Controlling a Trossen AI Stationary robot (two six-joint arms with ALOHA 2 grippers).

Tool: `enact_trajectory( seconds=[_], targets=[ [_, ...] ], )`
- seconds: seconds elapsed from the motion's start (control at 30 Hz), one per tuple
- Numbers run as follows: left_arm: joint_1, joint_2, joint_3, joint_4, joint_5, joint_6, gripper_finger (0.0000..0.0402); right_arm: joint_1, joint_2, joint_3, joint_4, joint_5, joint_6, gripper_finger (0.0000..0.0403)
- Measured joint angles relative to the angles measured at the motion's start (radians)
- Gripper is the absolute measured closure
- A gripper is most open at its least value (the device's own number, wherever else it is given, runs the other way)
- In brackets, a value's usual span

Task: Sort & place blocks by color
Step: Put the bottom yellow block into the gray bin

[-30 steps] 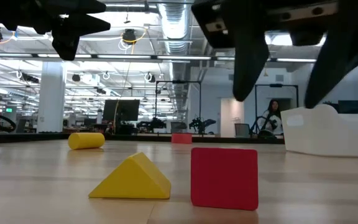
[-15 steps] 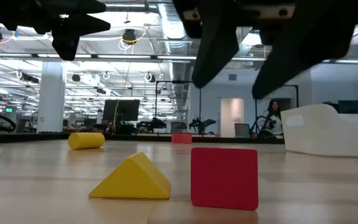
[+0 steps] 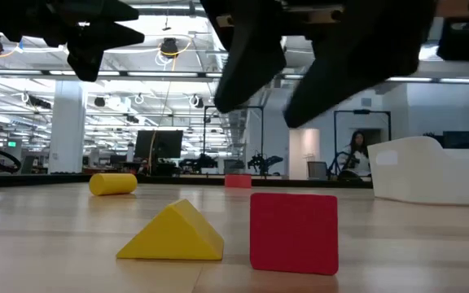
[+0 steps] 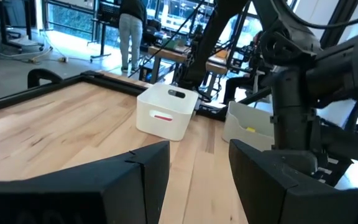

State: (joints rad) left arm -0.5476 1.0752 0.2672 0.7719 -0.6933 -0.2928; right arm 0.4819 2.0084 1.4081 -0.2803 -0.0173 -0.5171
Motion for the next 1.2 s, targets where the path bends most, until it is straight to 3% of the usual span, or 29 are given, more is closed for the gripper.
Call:
enact_trajectory(
  seconds=[0.33,0.63,0.73,0.87,1.2],
  targets=[
    [0.0,0.0,0.0,0.0,0.005,-0.007,0.0249,0.006,0.008,0.003,-0.003,-0.046,0.008,0.0191],
    [0.0,0.0,0.0,-0.005,0.056,-0.008,0.0249,-0.027,0.007,0.003,0.08,-0.038,0.052,0.0223],
    [0.0,0.0,0.0,-0.005,0.054,-0.008,0.0249,-0.044,0.008,0.003,0.15,-0.031,0.169,0.0227],
    [0.0,0.0,0.0,-0.005,0.053,-0.008,0.0249,-0.069,0.008,0.003,0.187,-0.035,0.321,0.021],
    [0.0,0.0,0.0,-0.005,0.053,-0.016,0.0249,-0.042,0.009,0.003,0.227,-0.019,0.385,0.0149]
  ],
)
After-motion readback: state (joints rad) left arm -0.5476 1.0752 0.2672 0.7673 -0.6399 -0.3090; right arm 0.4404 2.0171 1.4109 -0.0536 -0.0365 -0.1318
